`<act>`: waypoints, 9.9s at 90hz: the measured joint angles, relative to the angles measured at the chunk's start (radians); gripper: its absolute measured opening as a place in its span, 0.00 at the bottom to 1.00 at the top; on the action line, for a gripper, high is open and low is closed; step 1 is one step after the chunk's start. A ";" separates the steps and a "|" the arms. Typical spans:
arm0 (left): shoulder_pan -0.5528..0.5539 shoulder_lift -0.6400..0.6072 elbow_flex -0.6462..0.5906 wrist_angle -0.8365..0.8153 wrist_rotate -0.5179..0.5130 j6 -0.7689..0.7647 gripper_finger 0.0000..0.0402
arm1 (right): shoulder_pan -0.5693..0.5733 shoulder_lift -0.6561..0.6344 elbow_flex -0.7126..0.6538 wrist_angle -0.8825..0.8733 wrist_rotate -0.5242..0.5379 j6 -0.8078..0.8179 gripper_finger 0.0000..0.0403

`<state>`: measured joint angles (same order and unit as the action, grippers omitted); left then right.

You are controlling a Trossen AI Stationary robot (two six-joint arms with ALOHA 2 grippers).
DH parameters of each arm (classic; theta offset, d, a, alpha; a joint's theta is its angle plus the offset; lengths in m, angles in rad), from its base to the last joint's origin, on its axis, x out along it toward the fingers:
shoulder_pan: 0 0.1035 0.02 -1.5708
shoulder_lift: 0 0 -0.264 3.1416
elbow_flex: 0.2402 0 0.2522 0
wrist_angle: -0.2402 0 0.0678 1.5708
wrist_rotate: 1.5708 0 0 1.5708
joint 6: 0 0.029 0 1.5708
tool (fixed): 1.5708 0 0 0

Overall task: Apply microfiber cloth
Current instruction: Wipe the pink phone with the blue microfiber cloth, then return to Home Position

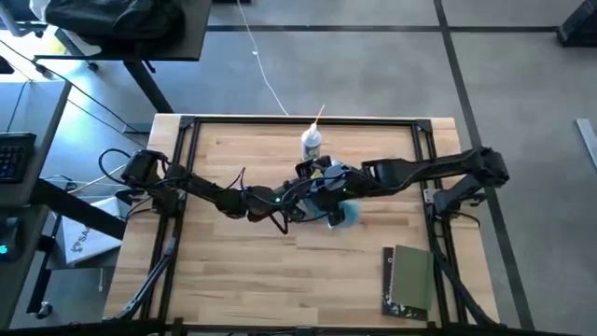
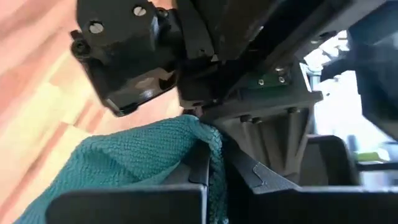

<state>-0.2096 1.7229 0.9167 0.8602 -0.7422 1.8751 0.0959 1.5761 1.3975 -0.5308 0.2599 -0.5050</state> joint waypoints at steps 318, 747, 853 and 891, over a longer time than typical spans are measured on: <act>0.018 -0.006 0.008 0.360 0.200 -0.156 0.03 | 0.254 -0.239 -0.003 0.022 0.111 0.139 0.00; -0.194 -0.319 -0.314 -1.937 0.761 -2.860 0.39 | 0.080 -0.683 -0.420 -0.620 0.199 1.298 0.79; 0.130 -0.524 -0.179 -1.644 0.587 -2.795 0.39 | 0.260 -0.776 -0.590 -0.564 0.242 1.315 0.79; 0.156 -0.636 -0.330 -0.846 0.513 -2.213 0.39 | 0.531 -1.132 -0.931 -0.060 0.444 1.150 0.74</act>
<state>-0.0534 1.0865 0.5871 0.0146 -0.2293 -0.3376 0.6265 0.4443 0.4668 -0.5907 0.7040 0.6452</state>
